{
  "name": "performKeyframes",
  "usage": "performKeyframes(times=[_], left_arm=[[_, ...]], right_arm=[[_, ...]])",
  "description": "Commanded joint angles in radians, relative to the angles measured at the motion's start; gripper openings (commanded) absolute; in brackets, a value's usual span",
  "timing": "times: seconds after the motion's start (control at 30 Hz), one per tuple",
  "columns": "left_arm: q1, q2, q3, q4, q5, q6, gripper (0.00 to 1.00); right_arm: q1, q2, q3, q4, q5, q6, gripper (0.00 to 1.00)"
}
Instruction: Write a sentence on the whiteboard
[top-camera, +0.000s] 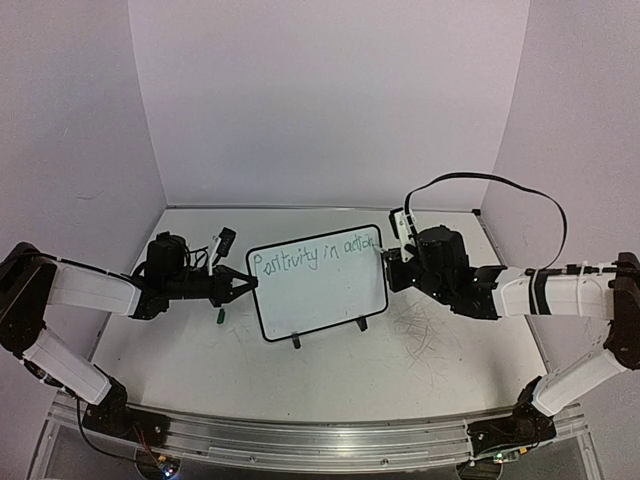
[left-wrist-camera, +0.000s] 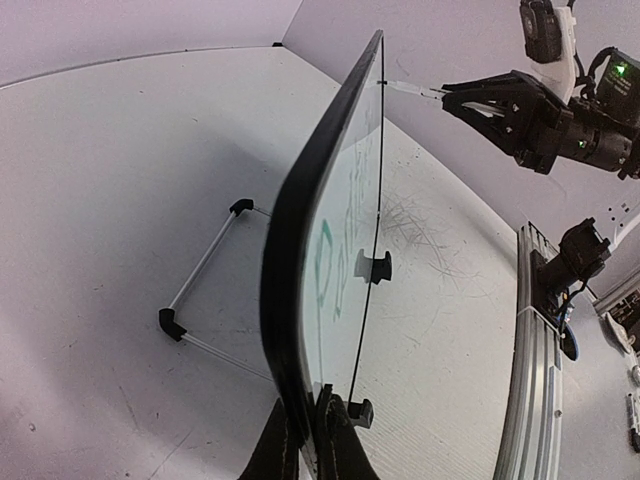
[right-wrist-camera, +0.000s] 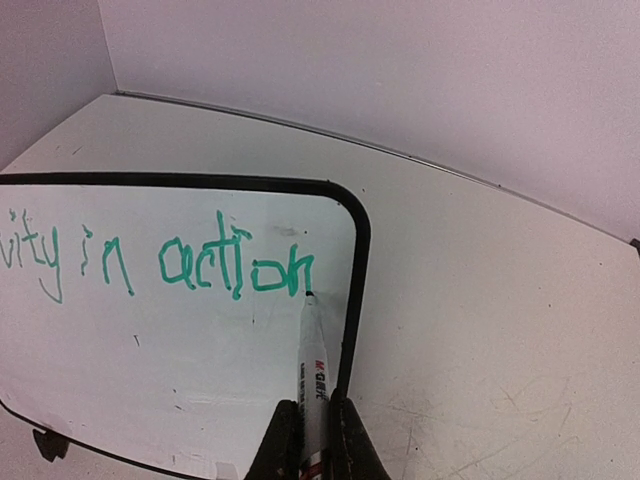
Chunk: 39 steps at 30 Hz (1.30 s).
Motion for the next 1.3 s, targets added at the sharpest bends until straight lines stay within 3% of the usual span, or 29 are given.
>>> performKeyframes(times=[0.0, 0.33, 1.27], left_arm=[[0.001, -0.001, 0.021, -0.020, -0.076, 0.067, 0.00], [0.002, 0.003, 0.020, -0.020, -0.080, 0.070, 0.00], [0.001, 0.001, 0.023, -0.021, -0.078, 0.072, 0.00]], right_arm=[[-0.001, -0.028, 0.005, 0.008, -0.006, 0.004, 0.00], [-0.001, -0.114, -0.042, 0.020, -0.029, 0.031, 0.00], [-0.001, -0.041, -0.001, 0.034, 0.019, 0.011, 0.00]])
